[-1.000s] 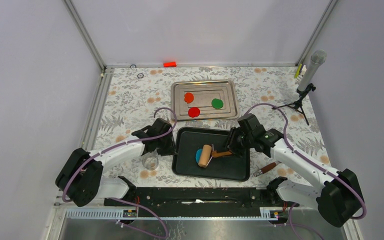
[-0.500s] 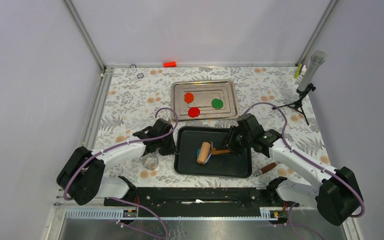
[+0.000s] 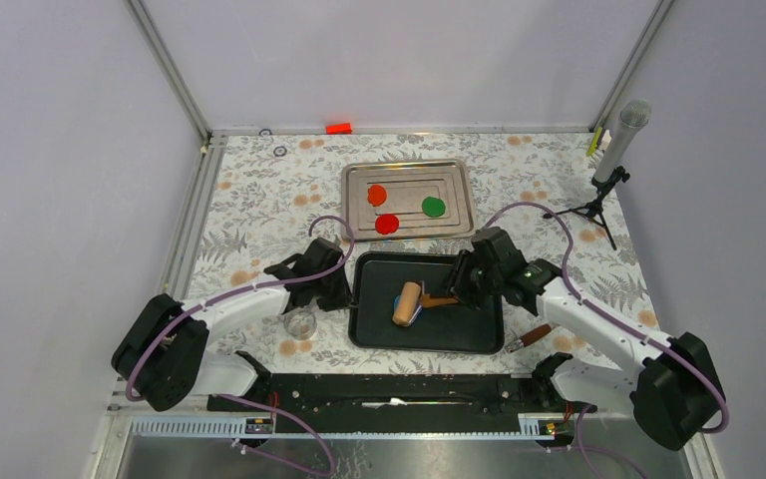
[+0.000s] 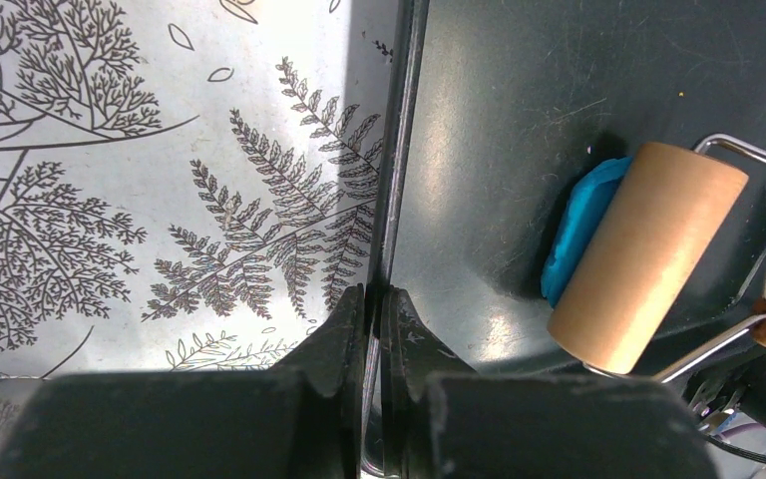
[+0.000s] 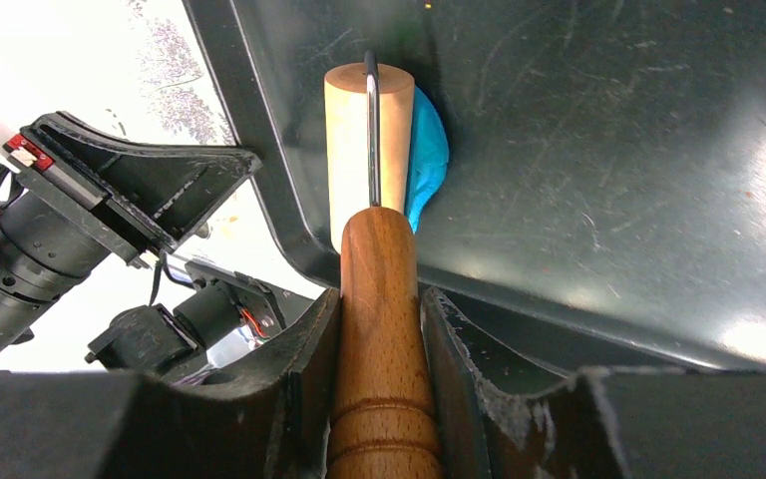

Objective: Roll out the dumpling wrappers from the dough
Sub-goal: Flatten out the dough on the work surface.

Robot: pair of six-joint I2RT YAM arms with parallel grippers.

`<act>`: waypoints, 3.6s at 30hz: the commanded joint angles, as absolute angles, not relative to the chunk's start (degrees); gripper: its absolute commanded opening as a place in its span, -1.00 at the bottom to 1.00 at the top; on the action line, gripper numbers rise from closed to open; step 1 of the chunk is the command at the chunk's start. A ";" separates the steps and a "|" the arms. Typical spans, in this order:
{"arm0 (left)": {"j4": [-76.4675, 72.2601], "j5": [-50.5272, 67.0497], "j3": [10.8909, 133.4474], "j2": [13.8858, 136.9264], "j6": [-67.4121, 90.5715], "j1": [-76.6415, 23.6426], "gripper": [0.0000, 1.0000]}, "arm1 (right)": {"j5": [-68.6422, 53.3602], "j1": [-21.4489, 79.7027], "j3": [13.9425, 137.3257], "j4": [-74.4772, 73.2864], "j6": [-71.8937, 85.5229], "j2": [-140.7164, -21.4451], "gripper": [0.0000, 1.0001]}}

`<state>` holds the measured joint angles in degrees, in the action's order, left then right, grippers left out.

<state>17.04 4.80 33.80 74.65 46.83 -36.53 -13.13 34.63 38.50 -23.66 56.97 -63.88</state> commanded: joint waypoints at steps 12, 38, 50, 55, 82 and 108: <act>18.10 3.79 33.37 73.24 49.42 -36.16 -1.00 | 7.19 36.30 35.87 -43.69 52.68 -59.72 -1.00; 17.95 4.67 34.12 73.20 49.61 -35.76 -1.00 | 7.44 41.16 35.63 -48.78 53.44 -59.15 -1.00; 17.91 5.27 34.43 73.35 49.35 -35.42 -1.00 | -1.81 41.15 33.91 -35.32 50.89 -70.63 -1.00; 18.89 5.03 34.58 72.59 49.15 -35.33 -1.00 | -1.04 41.16 36.61 -37.71 50.65 -73.20 -1.00; 19.59 4.25 34.34 70.09 49.04 -34.85 -1.00 | 0.21 40.88 33.46 -49.23 51.46 -63.51 -1.00; 18.35 5.53 34.10 68.88 48.87 -34.63 -1.00 | -2.83 38.91 36.78 -52.92 47.46 -65.17 -1.00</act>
